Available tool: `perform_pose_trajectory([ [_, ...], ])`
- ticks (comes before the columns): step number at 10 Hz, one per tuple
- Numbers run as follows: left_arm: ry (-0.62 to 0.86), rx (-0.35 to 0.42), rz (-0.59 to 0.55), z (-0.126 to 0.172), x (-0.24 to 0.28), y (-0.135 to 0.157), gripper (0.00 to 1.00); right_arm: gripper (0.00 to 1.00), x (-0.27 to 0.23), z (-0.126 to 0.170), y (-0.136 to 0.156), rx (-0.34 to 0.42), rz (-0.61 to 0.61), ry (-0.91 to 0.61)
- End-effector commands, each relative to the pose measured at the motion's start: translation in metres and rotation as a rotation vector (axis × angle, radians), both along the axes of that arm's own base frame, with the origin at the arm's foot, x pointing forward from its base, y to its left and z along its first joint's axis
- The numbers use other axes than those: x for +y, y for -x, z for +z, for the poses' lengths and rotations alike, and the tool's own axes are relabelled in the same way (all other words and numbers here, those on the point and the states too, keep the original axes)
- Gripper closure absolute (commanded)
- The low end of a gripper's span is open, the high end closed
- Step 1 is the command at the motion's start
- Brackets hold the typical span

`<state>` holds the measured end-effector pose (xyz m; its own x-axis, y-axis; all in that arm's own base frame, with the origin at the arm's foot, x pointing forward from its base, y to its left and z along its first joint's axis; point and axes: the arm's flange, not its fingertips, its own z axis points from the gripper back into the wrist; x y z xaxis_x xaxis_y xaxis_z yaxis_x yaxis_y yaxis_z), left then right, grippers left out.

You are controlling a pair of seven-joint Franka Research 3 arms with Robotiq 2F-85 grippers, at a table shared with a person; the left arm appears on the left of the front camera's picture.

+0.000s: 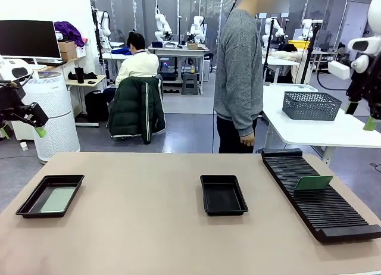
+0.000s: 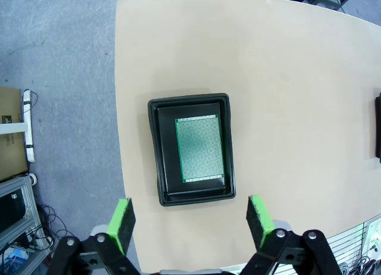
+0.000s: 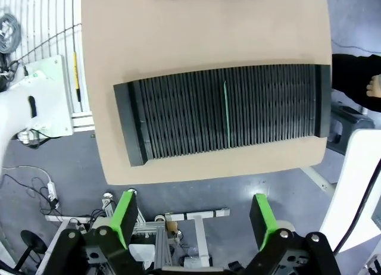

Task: Inspect and transfer BCBs to ESD trays.
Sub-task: Pick up the Blank PCB from the PCB Rack and place it in the right ESD tray.

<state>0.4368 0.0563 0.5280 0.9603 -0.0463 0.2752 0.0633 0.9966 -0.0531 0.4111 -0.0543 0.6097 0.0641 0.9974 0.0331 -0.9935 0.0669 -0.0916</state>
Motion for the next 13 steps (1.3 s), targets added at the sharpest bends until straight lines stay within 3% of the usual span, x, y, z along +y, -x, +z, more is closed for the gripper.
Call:
perform_pose_trajectory([
  [1, -0.002, -0.004, 0.001, -0.001, -0.001, 0.002, 0.00, 0.00, -0.008, -0.028, 0.001, -0.024, 0.043, -0.032],
  [5, -0.002, -0.004, 0.001, -0.001, -0.001, 0.002, 0.00, 0.00, -0.017, -0.077, -0.010, -0.102, 0.075, -0.039],
  [13, -0.002, -0.004, 0.001, -0.001, -0.001, 0.002, 0.00, 0.00, -0.017, -0.152, -0.042, -0.167, 0.149, -0.067],
])
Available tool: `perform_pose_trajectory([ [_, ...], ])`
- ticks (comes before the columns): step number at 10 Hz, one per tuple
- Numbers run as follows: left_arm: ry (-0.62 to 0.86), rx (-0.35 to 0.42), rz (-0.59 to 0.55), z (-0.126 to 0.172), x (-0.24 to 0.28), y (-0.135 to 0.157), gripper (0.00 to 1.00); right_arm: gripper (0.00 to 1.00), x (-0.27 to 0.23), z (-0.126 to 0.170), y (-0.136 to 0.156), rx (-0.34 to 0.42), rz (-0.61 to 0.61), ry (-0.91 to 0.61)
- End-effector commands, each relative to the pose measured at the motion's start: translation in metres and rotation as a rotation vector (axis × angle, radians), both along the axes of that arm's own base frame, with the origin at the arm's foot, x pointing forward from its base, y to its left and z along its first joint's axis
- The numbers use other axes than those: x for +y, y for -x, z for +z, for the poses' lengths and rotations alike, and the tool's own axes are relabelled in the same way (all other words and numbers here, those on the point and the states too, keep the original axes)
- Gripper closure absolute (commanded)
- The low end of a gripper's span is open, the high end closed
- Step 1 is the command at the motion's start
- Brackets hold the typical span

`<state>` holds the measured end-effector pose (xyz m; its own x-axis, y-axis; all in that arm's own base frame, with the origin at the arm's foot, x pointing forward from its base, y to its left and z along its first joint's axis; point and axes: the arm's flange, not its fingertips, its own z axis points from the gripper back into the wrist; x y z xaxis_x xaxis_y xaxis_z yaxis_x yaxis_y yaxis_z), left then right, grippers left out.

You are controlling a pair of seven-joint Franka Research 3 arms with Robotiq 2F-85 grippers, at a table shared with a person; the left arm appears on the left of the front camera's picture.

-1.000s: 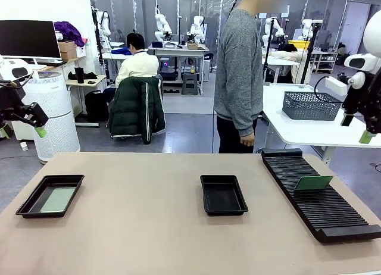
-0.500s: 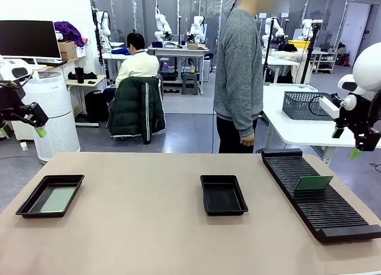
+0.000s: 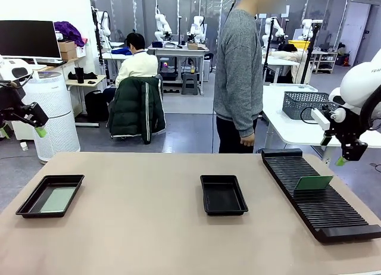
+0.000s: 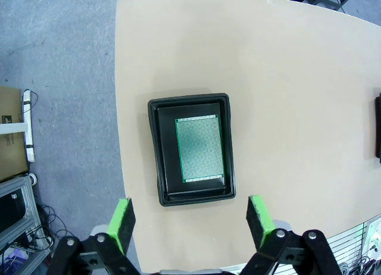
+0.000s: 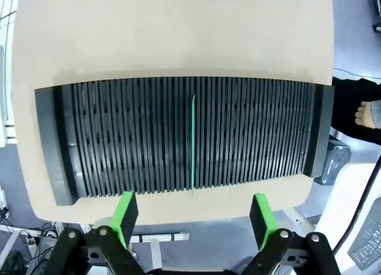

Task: Inspect and transfer BCBs to ESD trays.
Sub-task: Pick up the Blank PCB from the PCB Rack and place it in the right ESD tray.

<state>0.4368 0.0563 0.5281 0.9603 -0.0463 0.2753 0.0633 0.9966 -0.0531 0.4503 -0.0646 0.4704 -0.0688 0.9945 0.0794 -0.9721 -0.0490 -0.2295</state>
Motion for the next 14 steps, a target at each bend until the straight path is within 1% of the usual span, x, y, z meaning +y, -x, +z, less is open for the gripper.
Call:
perform_pose_trajectory([
  [1, -0.002, -0.004, 0.001, -0.001, -0.001, 0.002, 0.00, 0.00, -0.007, -0.021, -0.006, -0.048, 0.027, -0.010],
  [3, -0.002, -0.004, 0.001, -0.001, -0.001, 0.002, 0.00, 0.00, -0.008, -0.038, -0.013, -0.039, 0.051, -0.024],
  [9, -0.002, -0.004, 0.001, -0.001, -0.001, 0.002, 0.00, 0.00, -0.015, -0.086, -0.026, -0.034, 0.061, -0.053],
  [14, -0.002, -0.004, 0.001, -0.001, -0.001, 0.002, 0.00, 0.00, -0.019, -0.113, -0.028, -0.039, 0.072, -0.070],
])
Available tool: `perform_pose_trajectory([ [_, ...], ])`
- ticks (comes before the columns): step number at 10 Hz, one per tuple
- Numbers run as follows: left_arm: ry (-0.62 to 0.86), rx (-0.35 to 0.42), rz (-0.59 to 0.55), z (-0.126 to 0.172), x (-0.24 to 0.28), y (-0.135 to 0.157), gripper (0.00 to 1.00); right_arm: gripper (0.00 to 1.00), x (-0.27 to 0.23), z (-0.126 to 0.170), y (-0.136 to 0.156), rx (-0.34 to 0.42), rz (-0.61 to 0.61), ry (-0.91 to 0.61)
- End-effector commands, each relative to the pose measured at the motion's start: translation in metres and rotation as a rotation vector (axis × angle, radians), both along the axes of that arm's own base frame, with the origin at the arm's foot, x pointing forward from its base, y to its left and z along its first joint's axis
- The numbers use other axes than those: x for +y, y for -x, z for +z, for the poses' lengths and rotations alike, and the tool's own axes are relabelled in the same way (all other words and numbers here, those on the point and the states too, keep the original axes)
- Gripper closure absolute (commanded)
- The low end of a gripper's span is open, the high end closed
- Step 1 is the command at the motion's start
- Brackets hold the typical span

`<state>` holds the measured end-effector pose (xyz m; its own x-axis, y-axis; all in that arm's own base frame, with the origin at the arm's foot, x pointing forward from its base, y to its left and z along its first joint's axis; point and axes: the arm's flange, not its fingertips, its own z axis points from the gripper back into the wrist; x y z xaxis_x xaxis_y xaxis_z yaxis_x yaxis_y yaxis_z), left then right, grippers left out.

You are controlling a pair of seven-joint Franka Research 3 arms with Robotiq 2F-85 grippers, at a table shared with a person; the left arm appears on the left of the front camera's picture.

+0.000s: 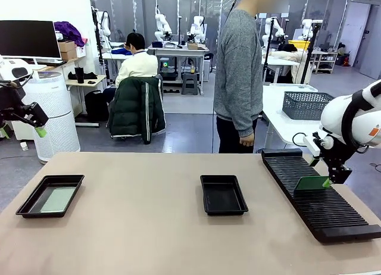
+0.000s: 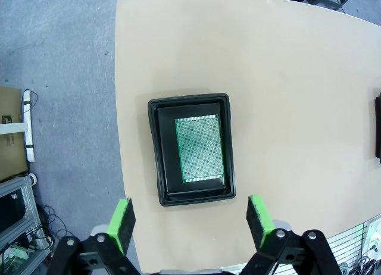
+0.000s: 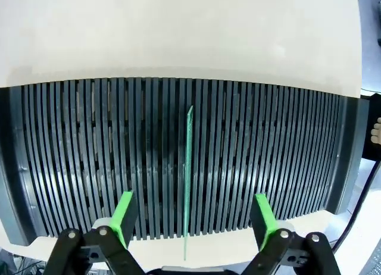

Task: Inspect and transfer BCBs to ESD trays.
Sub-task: Pick up the Blank PCB from the PCB Rack and place it in the right ESD tray.

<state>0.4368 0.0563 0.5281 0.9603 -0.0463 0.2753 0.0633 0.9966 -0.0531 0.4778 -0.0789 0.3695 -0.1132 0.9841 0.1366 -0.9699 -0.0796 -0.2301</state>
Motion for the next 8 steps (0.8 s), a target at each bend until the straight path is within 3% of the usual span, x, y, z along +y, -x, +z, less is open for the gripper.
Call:
perform_pose_trajectory([
  [1, -0.002, -0.004, 0.001, -0.0013, -0.0007, 0.0021, 0.00, 0.02, -0.0046, -0.0149, 0.0006, -0.047, 0.026, -0.017],
  [8, -0.002, -0.004, 0.001, -0.0013, -0.0007, 0.0021, 0.00, 0.27, -0.0023, -0.0166, 0.0022, -0.049, 0.008, 0.016],
])
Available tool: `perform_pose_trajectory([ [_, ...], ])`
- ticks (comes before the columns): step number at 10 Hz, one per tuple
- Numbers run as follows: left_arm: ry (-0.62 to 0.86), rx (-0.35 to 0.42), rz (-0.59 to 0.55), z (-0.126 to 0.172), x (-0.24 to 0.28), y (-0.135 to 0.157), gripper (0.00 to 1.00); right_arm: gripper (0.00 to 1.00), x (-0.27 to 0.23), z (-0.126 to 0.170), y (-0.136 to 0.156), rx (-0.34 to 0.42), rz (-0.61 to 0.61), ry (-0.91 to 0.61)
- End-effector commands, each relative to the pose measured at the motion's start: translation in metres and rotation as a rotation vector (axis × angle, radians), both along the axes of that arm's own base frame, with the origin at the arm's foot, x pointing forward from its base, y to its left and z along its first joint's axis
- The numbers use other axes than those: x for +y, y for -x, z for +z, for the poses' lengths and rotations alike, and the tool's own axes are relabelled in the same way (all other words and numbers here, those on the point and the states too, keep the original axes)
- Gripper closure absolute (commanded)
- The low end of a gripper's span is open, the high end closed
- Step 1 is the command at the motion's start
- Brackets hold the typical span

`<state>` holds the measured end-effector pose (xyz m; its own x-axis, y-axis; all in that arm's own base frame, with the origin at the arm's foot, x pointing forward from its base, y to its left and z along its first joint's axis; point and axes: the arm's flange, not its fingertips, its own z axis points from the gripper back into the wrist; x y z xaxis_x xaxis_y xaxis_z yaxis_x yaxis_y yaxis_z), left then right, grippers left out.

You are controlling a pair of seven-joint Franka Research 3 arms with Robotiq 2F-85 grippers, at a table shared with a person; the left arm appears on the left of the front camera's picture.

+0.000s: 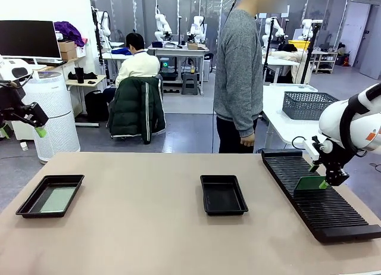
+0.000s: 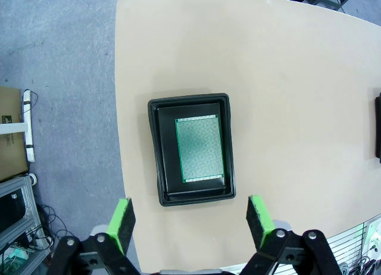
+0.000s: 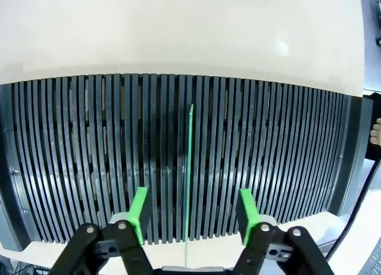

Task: Inspect and transfer BCBs to ESD trays.
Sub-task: Pick up the Blank PCB from the PCB Rack and place it in the right ESD tray.

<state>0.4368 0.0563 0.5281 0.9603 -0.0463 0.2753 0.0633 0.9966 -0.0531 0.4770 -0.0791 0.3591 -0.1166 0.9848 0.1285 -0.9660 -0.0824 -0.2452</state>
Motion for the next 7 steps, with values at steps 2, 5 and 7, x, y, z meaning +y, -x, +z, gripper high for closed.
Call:
perform_pose_trajectory([
  [2, -0.002, -0.004, 0.001, -0.0013, -0.0007, 0.0021, 0.00, 0.35, 0.0011, -0.0042, 0.0002, -0.024, 0.001, 0.025],
  [5, -0.002, -0.004, 0.001, -0.0013, -0.0007, 0.0021, 0.00, 0.42, 0.0044, -0.0024, -0.0004, -0.006, -0.014, 0.057],
  [7, -0.002, -0.004, 0.001, -0.0013, -0.0007, 0.0021, 0.00, 0.50, 0.0059, -0.0015, -0.0006, 0.000, -0.031, 0.083],
])
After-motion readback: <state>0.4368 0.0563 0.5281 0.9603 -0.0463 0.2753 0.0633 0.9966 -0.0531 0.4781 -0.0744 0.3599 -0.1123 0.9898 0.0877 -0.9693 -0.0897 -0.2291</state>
